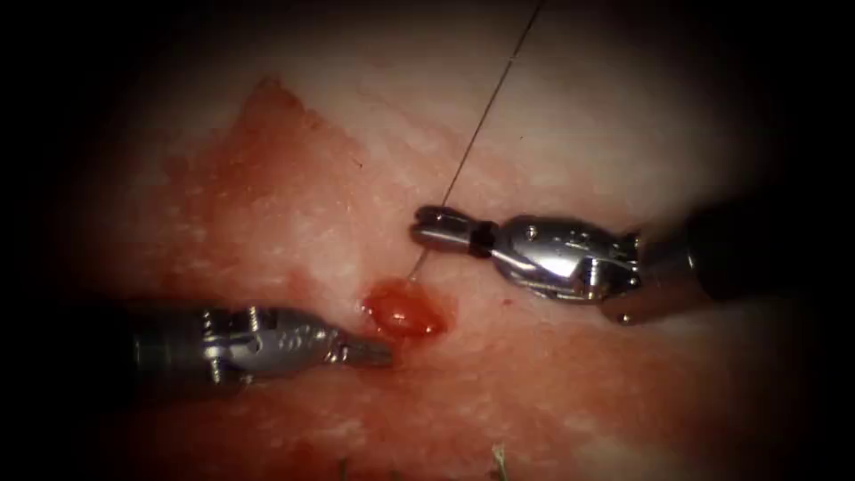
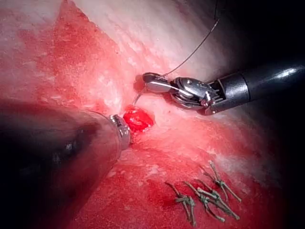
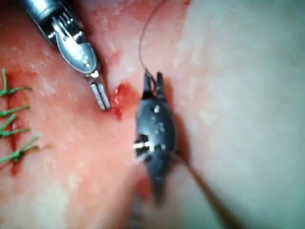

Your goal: Wound Closure

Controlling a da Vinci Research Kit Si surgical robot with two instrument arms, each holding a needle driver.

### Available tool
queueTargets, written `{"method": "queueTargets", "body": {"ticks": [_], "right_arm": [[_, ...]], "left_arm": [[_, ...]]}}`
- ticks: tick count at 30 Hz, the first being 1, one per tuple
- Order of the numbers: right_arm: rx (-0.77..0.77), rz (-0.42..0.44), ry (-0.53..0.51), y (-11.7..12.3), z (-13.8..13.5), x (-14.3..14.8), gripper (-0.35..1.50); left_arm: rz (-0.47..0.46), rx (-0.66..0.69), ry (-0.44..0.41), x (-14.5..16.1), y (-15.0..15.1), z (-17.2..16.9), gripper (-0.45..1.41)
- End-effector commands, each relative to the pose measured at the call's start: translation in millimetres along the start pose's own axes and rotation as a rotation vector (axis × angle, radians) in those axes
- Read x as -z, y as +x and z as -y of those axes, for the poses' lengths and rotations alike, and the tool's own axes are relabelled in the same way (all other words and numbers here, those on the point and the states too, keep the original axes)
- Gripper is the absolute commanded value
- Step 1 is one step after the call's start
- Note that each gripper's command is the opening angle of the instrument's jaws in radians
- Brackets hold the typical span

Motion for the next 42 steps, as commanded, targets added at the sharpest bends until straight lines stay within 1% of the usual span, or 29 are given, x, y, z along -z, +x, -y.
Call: {"method": "queueTargets", "body": {"ticks": [1,8,13,18,22,26,32,37,42], "right_arm": [[-0.005,0.004,0.004,-0.2,0.4,-0.3,-0.35],[0.001,-0.004,0.018,0.0,0.4,-0.4,-0.35],[-0.041,-0.027,0.022,-0.1,0.0,-1.2,-0.35],[-0.111,-0.063,-0.048,-1.3,0.5,-2.4,-0.35],[-0.205,-0.094,-0.116,-2.2,0.9,-2.3,-0.35],[-0.266,-0.104,-0.145,-2.4,1.2,-1.9,-0.35],[-0.363,-0.112,-0.127,-2.9,2.0,-1.7,-0.35],[-0.464,-0.120,-0.086,-3.3,1.9,-2.2,-0.35],[-0.527,-0.116,-0.080,-4.1,1.8,-2.6,-0.35]], "left_arm": [[0.006,0.002,0.001,-1.4,-0.6,-0.2,-0.25],[0.028,0.018,0.009,-2.4,-1.9,0.3,-0.25],[0.030,0.023,0.008,-2.4,-2.0,0.4,-0.27],[0.030,0.023,0.005,-2.4,-2.0,0.3,-0.27],[0.030,0.022,0.002,-2.1,-2.1,0.4,-0.27],[0.030,0.021,-0.001,-1.8,-2.1,0.4,-0.27],[0.030,0.021,-0.003,-1.6,-2.2,0.5,-0.27],[0.033,0.020,-0.004,-1.6,-2.2,0.5,-0.27],[0.033,0.020,-0.004,-1.6,-2.2,0.4,-0.28]]}}
